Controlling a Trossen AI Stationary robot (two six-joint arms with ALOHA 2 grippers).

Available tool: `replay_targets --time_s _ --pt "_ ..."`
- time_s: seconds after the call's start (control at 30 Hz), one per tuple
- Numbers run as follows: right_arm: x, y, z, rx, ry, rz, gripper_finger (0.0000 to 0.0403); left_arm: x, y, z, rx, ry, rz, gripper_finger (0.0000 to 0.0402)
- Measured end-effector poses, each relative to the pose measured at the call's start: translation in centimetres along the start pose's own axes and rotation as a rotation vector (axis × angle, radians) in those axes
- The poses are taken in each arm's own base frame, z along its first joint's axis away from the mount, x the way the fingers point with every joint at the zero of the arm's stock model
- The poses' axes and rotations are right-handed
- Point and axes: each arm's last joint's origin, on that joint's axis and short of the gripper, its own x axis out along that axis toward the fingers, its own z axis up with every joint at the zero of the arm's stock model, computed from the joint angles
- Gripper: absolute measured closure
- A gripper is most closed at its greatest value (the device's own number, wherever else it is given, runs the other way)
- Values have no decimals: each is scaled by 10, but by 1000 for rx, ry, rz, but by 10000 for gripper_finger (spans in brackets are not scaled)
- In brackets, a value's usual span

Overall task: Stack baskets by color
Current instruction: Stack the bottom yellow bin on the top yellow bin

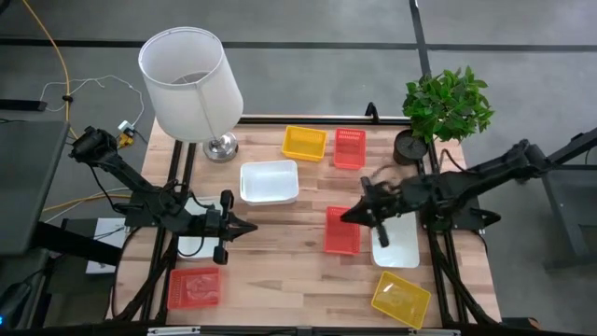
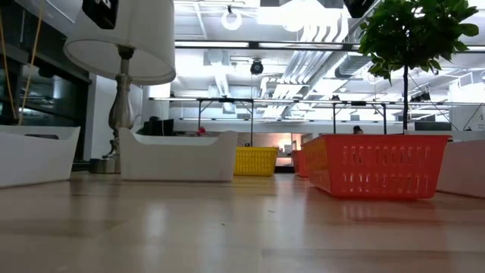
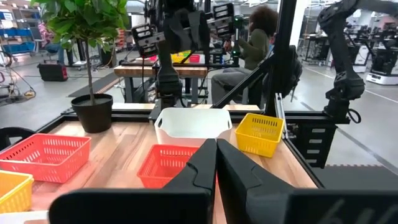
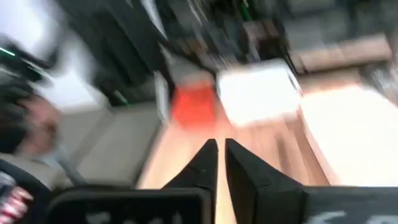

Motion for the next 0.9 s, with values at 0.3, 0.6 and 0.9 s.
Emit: replay_targets --time_s 0.3,0.6,0.9 --pt "28 68 4 224 667 -269 283 0 0 0 2 1 0 401" --pt "64 120 -34 453 1136 -488 263 0 0 0 2 1 0 401" --pt "82 137 -82 684 1242 -756 263 0 0 0 -1 1 -4 401"
